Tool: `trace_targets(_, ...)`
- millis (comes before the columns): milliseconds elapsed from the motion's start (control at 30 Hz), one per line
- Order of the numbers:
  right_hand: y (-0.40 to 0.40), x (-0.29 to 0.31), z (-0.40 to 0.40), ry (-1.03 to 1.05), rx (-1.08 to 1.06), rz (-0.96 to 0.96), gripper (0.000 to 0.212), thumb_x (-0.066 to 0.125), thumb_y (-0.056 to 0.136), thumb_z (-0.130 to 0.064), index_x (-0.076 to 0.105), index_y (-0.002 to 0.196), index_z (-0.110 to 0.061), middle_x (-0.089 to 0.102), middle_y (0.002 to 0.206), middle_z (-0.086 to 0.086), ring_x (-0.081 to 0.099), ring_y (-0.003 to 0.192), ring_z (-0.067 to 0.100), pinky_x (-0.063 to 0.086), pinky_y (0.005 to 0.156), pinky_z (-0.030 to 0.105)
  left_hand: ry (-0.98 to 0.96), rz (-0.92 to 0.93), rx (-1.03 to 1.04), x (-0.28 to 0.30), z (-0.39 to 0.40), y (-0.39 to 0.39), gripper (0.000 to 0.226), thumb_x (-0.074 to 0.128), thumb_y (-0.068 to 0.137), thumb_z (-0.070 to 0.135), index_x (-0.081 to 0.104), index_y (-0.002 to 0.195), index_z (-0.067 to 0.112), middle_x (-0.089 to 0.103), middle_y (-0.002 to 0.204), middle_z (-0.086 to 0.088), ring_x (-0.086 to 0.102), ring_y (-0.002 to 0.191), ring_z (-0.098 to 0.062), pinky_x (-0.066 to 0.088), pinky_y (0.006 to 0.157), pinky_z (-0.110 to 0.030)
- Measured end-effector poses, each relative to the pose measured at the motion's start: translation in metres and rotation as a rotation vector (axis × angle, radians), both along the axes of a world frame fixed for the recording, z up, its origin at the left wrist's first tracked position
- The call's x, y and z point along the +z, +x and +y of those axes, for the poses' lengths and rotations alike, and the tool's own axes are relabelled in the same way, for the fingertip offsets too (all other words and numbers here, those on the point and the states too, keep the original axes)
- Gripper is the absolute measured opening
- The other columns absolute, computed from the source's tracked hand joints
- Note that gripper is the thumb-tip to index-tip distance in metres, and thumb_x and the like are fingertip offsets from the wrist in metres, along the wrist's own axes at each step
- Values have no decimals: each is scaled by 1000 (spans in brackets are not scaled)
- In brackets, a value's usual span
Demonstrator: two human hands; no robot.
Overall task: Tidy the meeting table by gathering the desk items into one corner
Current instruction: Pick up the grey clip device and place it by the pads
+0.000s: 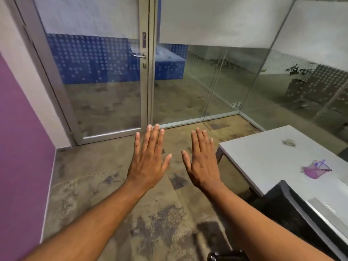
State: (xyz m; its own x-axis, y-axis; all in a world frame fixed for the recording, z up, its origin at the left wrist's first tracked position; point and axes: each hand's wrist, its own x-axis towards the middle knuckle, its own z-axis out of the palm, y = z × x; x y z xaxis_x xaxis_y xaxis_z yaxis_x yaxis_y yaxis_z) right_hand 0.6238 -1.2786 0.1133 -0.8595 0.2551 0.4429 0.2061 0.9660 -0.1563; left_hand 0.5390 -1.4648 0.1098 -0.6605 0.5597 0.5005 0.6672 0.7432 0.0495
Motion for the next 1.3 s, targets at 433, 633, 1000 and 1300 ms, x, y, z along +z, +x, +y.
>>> trace_targets(433, -165, -53, 37, -83, -10, 14, 71, 33, 109, -48, 17, 166, -10, 12, 176, 11, 5, 164, 27, 12, 132, 54, -123, -29, -5, -42, 36, -158, 82, 29, 107, 56, 4, 169, 9, -3, 178, -11, -5, 166, -28, 11, 131, -60)
trace_targets(633, -244, -57, 108, -92, -59, 11, 70, 31, 109, -50, 18, 166, -10, 12, 176, 10, 5, 164, 27, 11, 132, 52, -155, -48, -31, -47, 100, -247, 83, 30, 106, 57, 3, 169, 9, -6, 178, -11, -7, 165, -29, 11, 132, -60)
trace_targets(1000, -374, -40, 220, -55, -137, -7, 72, 29, 109, -50, 13, 167, -11, 6, 177, 9, 0, 164, 25, 7, 133, 51, -32, -31, -109, -44, 235, -400, 83, 33, 106, 58, 9, 169, 11, 2, 179, -9, -3, 166, -27, 10, 132, -60)
trace_targets(1300, -492, -69, 334, -58, -326, -25, 71, 29, 109, -52, 15, 167, -15, 6, 177, 6, -3, 164, 23, 11, 132, 52, -34, -9, -315, -67, 371, -556, 86, 39, 105, 58, 8, 169, 11, 0, 179, -9, -4, 166, -27, 7, 131, -59)
